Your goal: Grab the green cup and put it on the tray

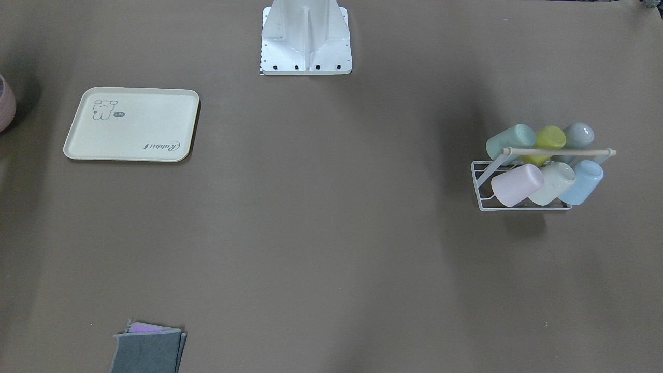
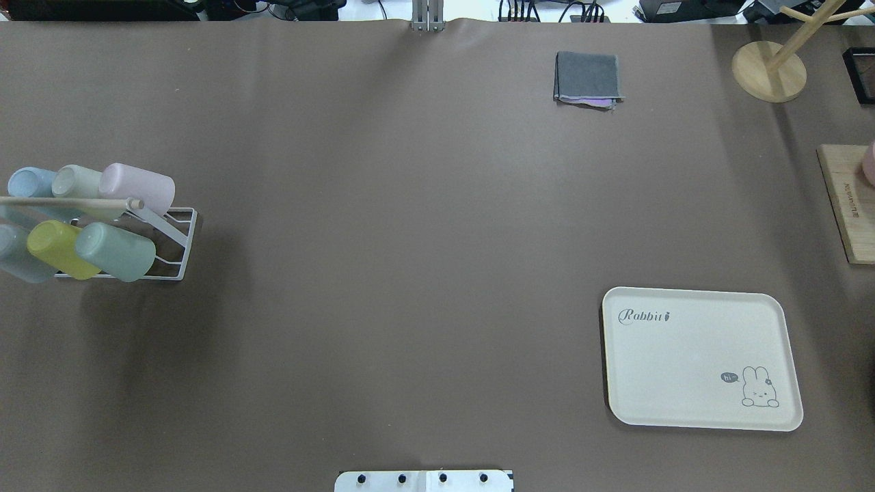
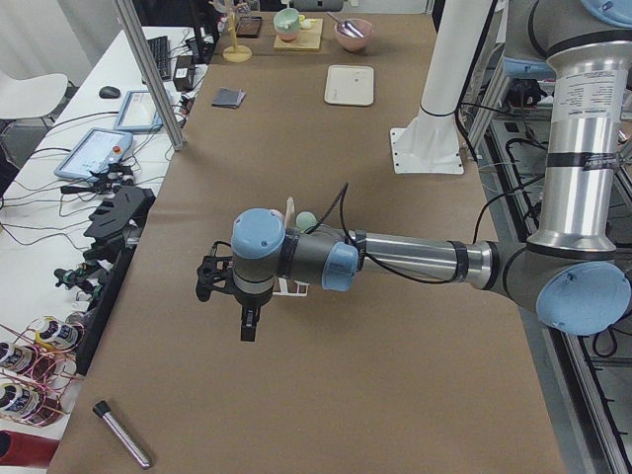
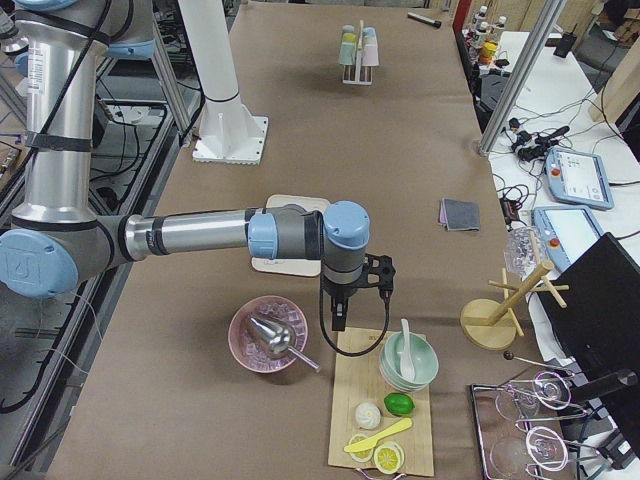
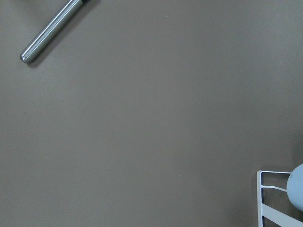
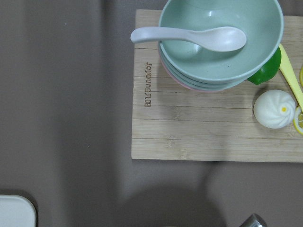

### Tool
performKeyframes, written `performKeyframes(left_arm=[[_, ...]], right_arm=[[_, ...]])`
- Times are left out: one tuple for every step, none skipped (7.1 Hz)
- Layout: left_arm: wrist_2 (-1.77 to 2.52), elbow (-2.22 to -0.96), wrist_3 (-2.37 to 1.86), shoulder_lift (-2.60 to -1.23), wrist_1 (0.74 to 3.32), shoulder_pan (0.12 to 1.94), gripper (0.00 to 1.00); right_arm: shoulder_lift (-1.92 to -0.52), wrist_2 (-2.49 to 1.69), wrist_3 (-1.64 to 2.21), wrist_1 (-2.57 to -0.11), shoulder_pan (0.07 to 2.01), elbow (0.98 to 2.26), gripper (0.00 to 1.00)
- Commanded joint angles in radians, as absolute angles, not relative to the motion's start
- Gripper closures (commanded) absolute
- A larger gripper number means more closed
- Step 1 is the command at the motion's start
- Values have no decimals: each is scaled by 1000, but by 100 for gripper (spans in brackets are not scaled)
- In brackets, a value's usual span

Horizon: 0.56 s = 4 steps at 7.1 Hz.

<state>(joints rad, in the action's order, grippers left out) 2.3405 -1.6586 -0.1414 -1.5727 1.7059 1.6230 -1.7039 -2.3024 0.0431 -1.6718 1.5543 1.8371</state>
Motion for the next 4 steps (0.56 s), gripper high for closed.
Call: performKeyframes(left_arm=[[2341,-1652,-137,-1572,1706,1623,2],[2345,-1655,-135,-1560,1707,1623,2],[2342,-1660,-135,-1560,1707,1623,2],[2342,-1690,-143,-1552,1707,1623,2]], right_arm=[[-1697,-2255,46,-1677,1555,1838,0],[-1704,-2247,48,-1671,1554,1838,0],[-1701,-2252,41,-1669,1554,1842,0],[-1695,-2252,47,-1667,1554,1844,0]])
